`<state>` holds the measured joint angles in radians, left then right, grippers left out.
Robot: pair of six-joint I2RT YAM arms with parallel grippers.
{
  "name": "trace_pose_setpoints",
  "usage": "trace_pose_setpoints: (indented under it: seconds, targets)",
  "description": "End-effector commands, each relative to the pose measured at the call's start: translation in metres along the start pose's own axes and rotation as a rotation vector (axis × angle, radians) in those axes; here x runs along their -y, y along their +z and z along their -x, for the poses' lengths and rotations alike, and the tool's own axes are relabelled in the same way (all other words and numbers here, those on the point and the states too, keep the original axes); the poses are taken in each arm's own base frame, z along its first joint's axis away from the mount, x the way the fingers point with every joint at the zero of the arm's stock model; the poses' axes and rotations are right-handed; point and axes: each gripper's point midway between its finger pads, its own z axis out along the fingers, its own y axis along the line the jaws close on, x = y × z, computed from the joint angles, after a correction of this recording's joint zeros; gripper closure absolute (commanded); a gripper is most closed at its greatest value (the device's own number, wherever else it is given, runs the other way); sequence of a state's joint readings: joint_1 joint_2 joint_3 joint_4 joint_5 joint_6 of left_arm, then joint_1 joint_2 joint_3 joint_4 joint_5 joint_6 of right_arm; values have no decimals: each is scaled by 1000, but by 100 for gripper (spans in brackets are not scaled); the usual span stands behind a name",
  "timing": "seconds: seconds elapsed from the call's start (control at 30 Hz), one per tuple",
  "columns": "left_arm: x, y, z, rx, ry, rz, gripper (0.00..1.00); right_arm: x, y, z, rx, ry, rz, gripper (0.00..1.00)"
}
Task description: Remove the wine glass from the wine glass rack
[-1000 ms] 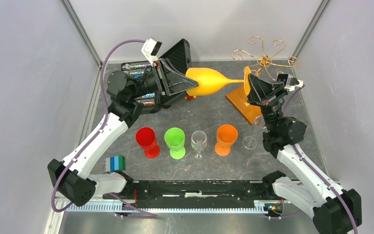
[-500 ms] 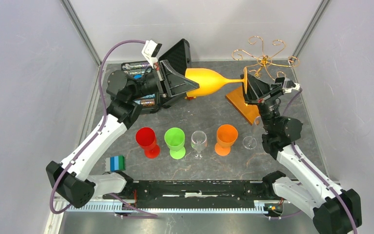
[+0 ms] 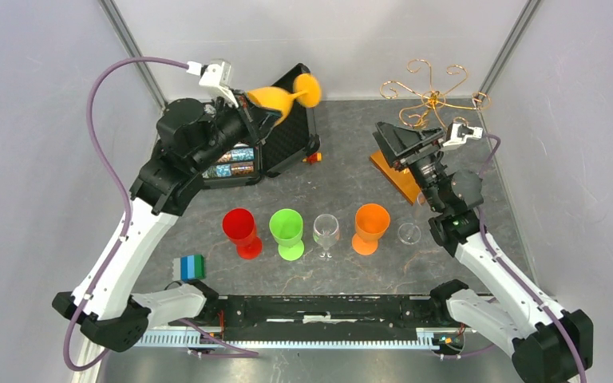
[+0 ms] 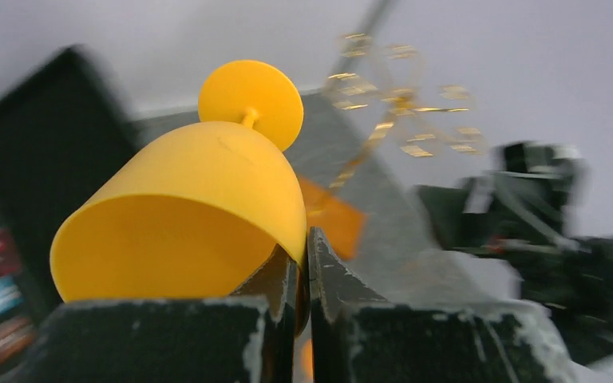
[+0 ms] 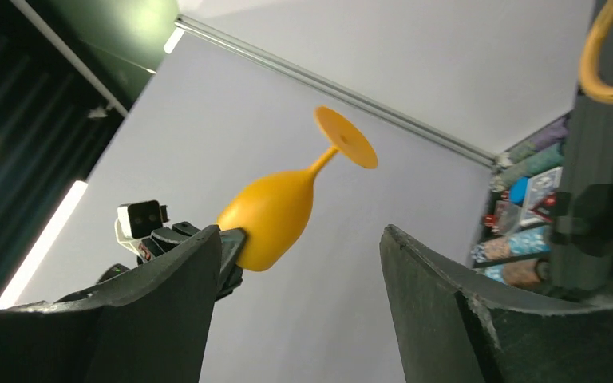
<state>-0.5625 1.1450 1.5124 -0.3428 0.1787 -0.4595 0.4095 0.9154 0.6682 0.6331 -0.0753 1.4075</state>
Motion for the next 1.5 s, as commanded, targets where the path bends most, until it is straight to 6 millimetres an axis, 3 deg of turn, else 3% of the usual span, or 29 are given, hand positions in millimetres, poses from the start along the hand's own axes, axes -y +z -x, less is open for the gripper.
trace_pose_setpoints:
  seconds: [0.0,0.23,0.37,0.6,0.83,1.2,1.47]
  targets:
    - [-107,-48,-30,-176,269,539,98,-1,-3,2,-14,-195,-18,23]
    - [-161,-101,-97,-460,267,834,98,-10,-20,30,87,-431,-83,23]
    - [-178,-128,-114,-500,272,950,98,-11,-37,52,186,-514,-146,23]
    - [-203,-151,-142,-637,243,1031,98,-6,-57,68,256,-564,-219,23]
    - [-238,-168,-189,-753,52,1048,98,5,-65,71,273,-562,-260,23]
    - [-242,-175,-229,-862,-93,999,98,8,-70,76,297,-560,-282,24]
    - [-245,-184,-231,-876,-86,1038,98,13,-69,73,283,-550,-289,24]
